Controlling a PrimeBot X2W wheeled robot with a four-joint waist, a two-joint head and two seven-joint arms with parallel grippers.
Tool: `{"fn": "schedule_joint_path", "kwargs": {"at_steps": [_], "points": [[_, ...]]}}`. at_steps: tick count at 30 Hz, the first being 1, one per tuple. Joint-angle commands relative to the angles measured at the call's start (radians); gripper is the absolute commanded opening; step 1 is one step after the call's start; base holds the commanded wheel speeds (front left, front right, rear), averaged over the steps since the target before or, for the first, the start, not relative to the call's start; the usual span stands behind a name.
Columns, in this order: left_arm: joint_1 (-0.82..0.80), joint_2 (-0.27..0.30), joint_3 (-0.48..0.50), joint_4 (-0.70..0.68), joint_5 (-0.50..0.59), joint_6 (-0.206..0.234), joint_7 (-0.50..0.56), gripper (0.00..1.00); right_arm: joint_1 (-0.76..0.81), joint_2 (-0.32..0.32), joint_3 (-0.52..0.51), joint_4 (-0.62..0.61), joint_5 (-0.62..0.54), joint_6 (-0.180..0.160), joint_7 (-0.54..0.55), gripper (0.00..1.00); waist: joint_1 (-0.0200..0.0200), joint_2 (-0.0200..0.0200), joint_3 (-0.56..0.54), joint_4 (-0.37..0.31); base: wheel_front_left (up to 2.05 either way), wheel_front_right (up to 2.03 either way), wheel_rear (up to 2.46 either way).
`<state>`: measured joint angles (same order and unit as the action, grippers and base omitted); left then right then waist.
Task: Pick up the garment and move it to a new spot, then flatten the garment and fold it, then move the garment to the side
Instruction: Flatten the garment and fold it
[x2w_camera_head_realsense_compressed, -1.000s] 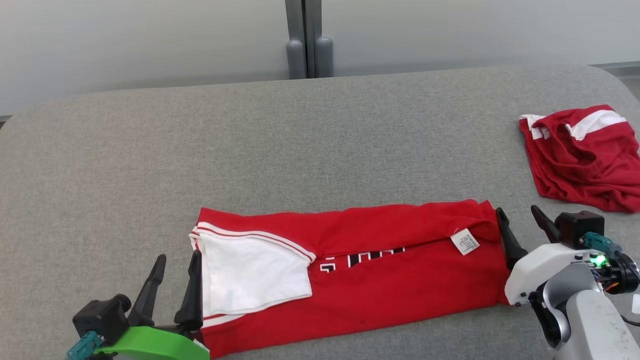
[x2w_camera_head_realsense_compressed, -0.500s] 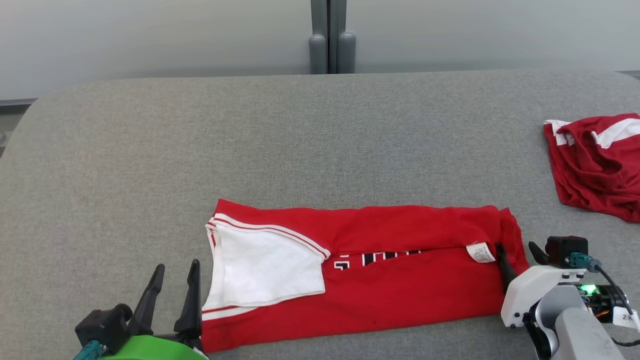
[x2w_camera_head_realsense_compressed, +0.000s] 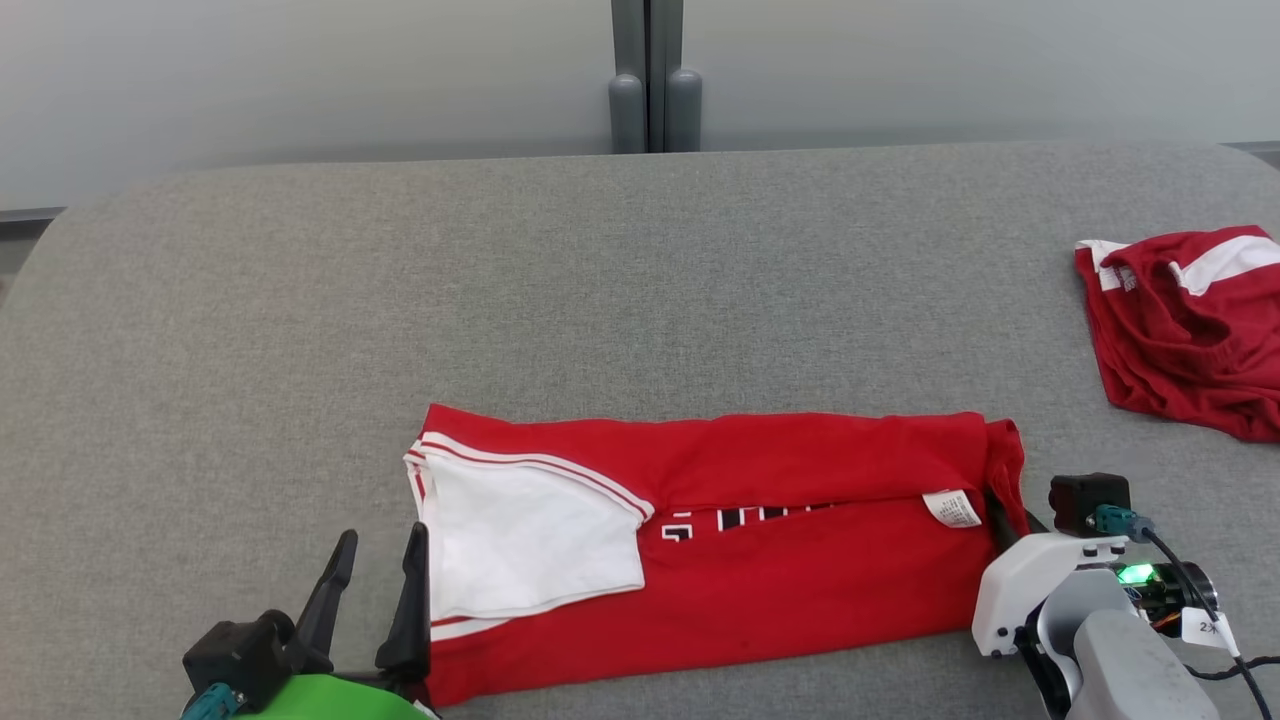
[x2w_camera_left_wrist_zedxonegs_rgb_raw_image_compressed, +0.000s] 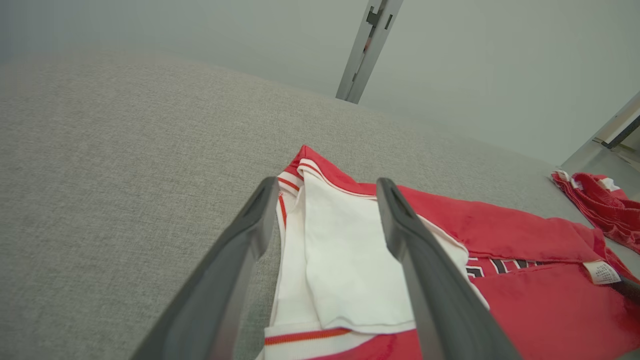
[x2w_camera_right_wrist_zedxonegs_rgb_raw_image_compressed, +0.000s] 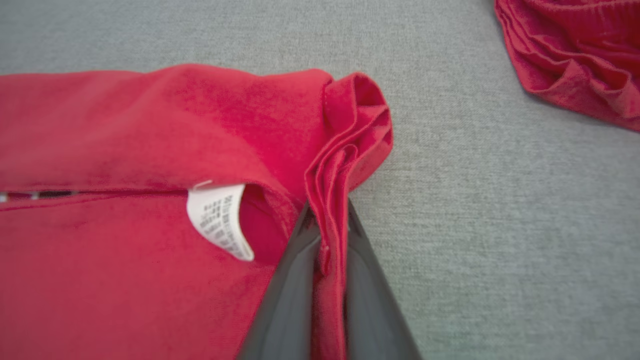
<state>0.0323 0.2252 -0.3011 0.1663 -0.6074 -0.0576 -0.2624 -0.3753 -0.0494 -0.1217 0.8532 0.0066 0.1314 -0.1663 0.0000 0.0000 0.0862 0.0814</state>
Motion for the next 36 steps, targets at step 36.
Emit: {"fn": "schedule_joint_path", "kwargs": {"at_steps": [36], "points": [[0.021,-0.066,-0.018,0.079,0.072,-0.056,-0.003,1.00,0.093,-0.002,0.360,-0.415,0.430,-0.001,0.126,0.00,0.0000,0.0000,-0.082,-0.019,0.00,0.00,0.00]]}}
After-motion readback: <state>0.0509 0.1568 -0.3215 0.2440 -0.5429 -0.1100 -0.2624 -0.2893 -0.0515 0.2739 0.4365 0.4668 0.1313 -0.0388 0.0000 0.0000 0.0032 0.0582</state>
